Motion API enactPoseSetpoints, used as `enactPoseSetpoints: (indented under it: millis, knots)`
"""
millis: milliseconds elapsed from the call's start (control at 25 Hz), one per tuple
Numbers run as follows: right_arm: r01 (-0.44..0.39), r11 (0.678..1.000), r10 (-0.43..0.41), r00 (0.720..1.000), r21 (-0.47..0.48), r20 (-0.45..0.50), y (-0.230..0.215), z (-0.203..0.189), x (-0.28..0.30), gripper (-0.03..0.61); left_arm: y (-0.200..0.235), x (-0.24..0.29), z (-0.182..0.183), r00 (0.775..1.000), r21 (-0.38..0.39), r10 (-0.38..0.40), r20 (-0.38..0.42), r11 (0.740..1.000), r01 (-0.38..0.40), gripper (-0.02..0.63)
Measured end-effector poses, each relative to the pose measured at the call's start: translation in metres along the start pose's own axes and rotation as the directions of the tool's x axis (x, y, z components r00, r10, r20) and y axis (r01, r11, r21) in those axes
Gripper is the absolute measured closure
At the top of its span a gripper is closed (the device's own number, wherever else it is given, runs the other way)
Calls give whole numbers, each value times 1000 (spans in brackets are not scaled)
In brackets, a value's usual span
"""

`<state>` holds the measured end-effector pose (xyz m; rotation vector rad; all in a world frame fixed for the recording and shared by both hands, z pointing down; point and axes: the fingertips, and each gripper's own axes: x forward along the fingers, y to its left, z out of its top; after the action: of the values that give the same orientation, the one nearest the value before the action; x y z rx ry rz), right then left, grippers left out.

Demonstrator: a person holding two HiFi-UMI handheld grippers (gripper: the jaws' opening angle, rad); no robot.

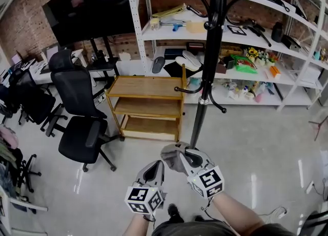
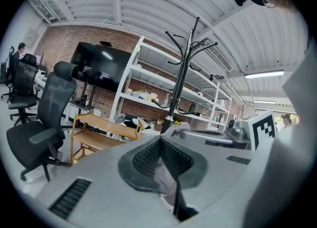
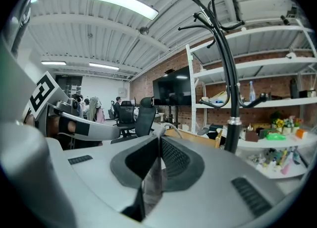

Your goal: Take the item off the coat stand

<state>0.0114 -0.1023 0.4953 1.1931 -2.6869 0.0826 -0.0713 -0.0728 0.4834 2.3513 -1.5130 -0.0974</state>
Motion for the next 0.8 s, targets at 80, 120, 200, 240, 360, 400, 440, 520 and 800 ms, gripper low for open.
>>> enactPoseSetpoints:
  millis: [80,120,200,240,360,400,440,520,800]
  knots:
    - [-6,1000,6,1000,-1,-1,-4,-6,-16,551,-17,-4,-6,1000,13,-2,-8,1000,2,606]
    - [-9,1000,9,1000,0,2,-5,-7,-23,551,-25,-6,-9,1000,18,-2,-9,1000,2,606]
    - [-11,1000,11,1000,4,12,-8,-5,-37,550,-39,-10,-12,1000,21,2,-7,1000,-1,606]
    - [-13,1000,13,1000,7,18,-8,-3,-43,551,-46,-13,-13,1000,22,3,-4,1000,-3,606]
    - [-27,1000,27,999,10,34,-4,-1,-59,551,-64,-22,-16,1000,31,7,6,1000,-7,606]
    - [-33,999,33,999,7,39,-2,-1,-63,551,-70,-26,-17,1000,33,9,10,999,-9,606]
    - [-39,999,39,998,4,44,-1,-1,-68,551,-76,-29,-18,1000,35,12,15,999,-12,606]
    - [-53,999,53,997,-5,53,1,-1,-78,550,-86,-34,-19,999,39,21,26,999,-22,606]
    - [-84,996,86,993,-28,76,7,6,-113,551,-114,-54,-16,996,54,54,69,997,-58,606]
